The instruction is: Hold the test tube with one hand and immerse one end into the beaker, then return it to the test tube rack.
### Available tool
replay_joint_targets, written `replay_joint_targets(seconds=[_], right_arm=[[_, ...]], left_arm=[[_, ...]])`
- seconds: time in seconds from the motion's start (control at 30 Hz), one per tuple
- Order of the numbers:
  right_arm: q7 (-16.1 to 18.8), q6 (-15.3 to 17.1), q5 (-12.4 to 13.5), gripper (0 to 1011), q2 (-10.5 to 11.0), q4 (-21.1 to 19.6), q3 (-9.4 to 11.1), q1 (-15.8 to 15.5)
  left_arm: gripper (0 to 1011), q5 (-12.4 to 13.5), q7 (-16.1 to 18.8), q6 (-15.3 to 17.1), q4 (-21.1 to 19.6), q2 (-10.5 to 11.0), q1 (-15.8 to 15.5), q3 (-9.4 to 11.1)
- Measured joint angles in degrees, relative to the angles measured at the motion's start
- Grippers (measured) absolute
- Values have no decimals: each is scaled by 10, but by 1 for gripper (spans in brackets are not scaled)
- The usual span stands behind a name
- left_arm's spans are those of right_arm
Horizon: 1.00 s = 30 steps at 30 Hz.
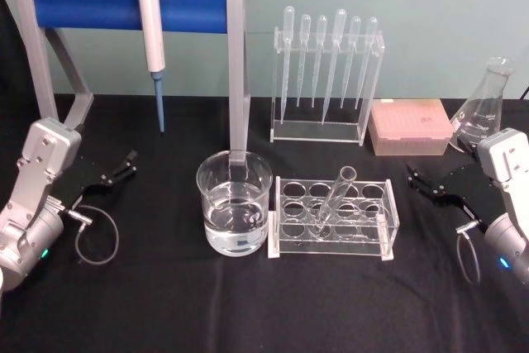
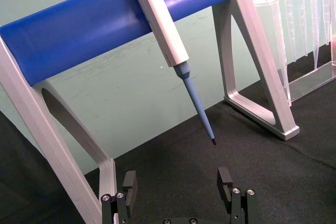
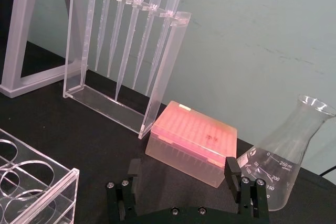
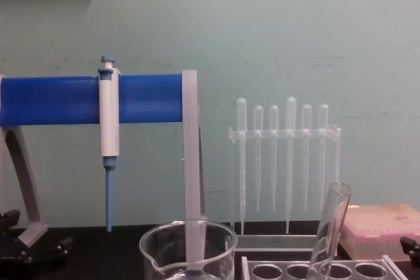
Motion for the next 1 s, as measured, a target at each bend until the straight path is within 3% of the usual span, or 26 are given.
replay_joint_targets(seconds=[1.0], right_arm=[[0,0,0,1003,0,0,0,0]], left_arm=[[1000,0,0,0,0,0,0,0]])
